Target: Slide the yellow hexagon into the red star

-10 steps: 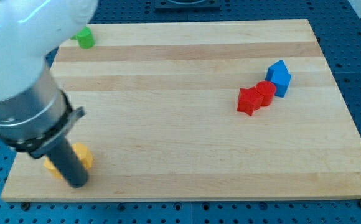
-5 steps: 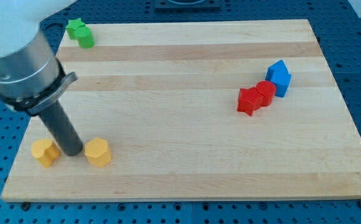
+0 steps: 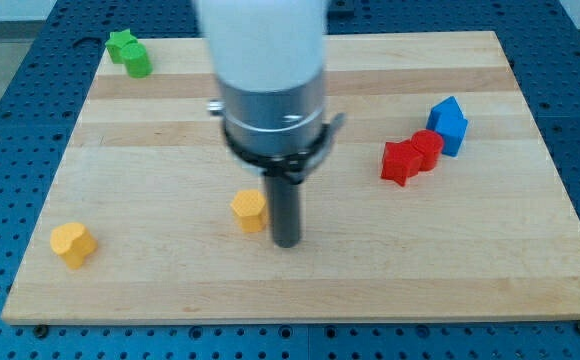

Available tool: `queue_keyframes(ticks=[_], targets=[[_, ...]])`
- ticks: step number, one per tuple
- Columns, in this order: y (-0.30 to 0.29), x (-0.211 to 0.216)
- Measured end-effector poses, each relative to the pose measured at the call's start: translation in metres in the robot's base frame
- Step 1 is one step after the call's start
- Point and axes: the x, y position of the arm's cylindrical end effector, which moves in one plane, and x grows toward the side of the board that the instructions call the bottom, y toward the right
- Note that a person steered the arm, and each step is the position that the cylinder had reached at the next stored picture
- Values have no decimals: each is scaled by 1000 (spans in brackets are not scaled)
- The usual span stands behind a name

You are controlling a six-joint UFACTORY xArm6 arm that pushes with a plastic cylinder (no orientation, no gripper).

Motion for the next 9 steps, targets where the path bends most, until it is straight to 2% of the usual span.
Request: queue_keyframes(ticks=[1,2,3,6,7,8,9], targets=[[15,27],[-29,66],[-80,61],[-74,-15],[-74,-11],[-59,-15],[-19,-32]])
